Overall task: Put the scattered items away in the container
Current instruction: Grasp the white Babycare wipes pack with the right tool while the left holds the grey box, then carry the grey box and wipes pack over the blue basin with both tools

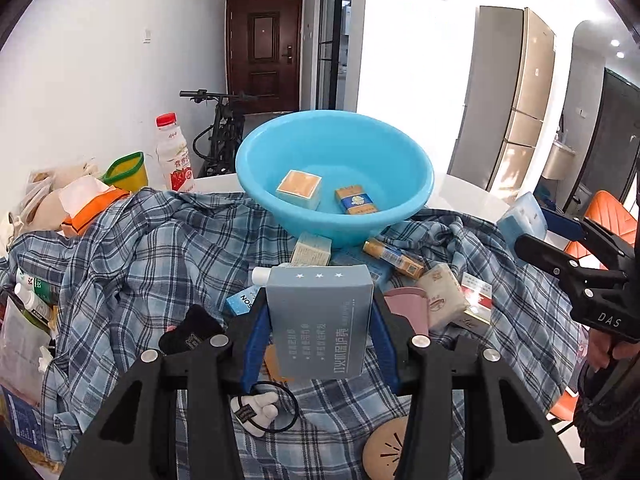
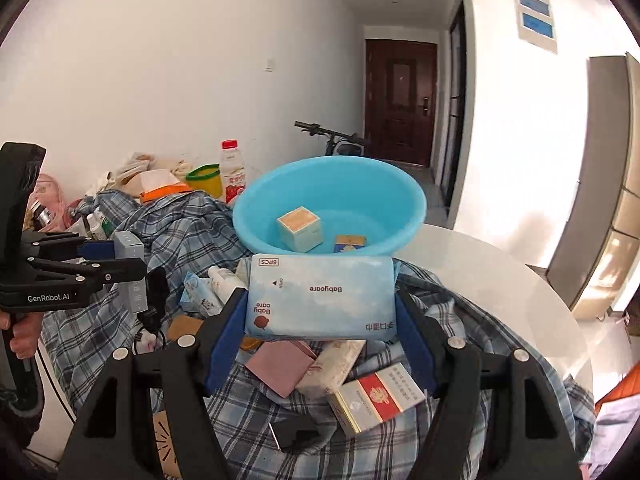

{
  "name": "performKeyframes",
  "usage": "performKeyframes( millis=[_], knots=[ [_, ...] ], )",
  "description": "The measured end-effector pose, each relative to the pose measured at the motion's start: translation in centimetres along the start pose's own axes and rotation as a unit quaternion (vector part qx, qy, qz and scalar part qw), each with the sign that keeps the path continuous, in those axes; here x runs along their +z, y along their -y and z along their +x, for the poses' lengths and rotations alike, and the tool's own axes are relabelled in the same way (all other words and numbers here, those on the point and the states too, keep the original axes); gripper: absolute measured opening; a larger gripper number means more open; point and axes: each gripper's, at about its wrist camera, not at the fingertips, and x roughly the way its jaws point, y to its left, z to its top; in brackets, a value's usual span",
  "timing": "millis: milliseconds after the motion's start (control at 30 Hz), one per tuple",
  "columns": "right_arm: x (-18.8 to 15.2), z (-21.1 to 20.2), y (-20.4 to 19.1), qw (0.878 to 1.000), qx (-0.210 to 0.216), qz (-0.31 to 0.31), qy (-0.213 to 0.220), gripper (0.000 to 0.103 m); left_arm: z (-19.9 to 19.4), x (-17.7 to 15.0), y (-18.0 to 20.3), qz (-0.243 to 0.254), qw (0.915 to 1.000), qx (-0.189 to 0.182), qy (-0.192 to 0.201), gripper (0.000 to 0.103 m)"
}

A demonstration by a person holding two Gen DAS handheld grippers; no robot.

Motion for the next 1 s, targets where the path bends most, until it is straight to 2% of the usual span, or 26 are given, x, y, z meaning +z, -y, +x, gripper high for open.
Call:
performKeyframes(
  millis=[133,300,533,600,733,1000],
  knots=[
    [-1.7,-0.5,1.1,0.999,0.012,0.045,-0.027,0.070,0.6,-0.7,1.7,0.027,0.9993,0.000,-0.024,0.049],
    [-2.4,-0.3,1.7,0.998,0.005,0.052,-0.039,0.070,0.6,-1.1,3.2,0.036,0.9989,-0.010,-0.029,0.049],
    [-0.4,0.2,1.4,0.999,0.011,0.038,-0.028,0.070,1.0,-0.1,3.2,0.041,0.9986,-0.005,-0.032,0.049],
    [1.0,0.9,1.3,0.999,0.008,0.036,-0.017,0.070,1.7,1.0,3.0,0.035,0.9988,-0.009,-0.032,0.049],
    [4.6,2.1,1.5,1.000,-0.001,0.030,0.007,0.070,2.8,4.2,2.3,0.024,0.9994,0.022,-0.010,0.049],
    [11.0,4.3,2.6,0.999,-0.021,0.033,0.026,0.070,4.5,12.0,1.4,0.016,0.9992,0.031,0.019,0.049]
  ],
)
